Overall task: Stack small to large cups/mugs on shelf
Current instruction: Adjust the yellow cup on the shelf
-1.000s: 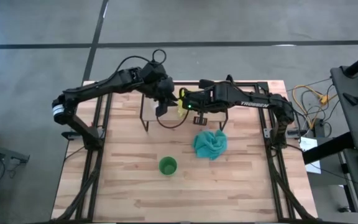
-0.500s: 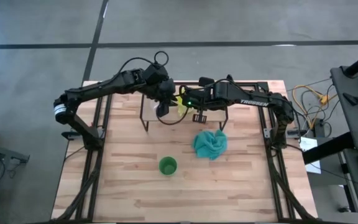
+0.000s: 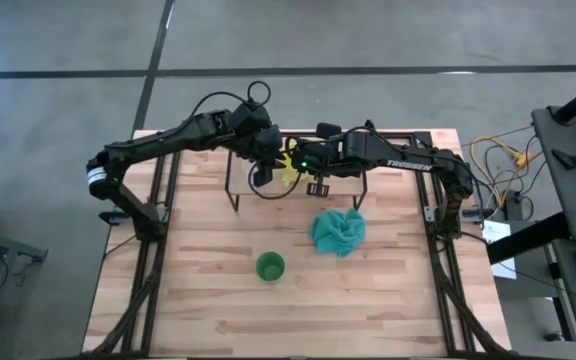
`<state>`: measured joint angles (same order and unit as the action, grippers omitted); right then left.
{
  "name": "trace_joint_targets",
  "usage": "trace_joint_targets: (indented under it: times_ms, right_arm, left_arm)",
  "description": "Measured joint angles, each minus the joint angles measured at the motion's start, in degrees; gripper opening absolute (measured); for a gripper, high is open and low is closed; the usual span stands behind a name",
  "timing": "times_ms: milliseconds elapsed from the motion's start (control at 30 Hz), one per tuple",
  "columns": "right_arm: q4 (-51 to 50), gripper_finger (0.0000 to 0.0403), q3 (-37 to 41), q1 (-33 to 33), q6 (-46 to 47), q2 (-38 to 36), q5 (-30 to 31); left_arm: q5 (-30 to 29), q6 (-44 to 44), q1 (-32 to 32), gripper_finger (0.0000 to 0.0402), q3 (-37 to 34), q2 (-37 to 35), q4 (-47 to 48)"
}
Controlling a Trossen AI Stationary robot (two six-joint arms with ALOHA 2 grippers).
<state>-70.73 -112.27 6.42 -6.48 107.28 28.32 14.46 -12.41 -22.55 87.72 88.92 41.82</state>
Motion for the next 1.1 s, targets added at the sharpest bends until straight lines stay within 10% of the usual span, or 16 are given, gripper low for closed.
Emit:
trace_joint_targets:
  times_ms: [1100]
  right_arm:
    - [-3.57, 0.0043, 0.02, 0.00, 1.77, 0.02, 0.00]
  left_arm:
    - [-3.06, 1.02, 0.69, 0.0093, 0.02, -0.13, 9.74]
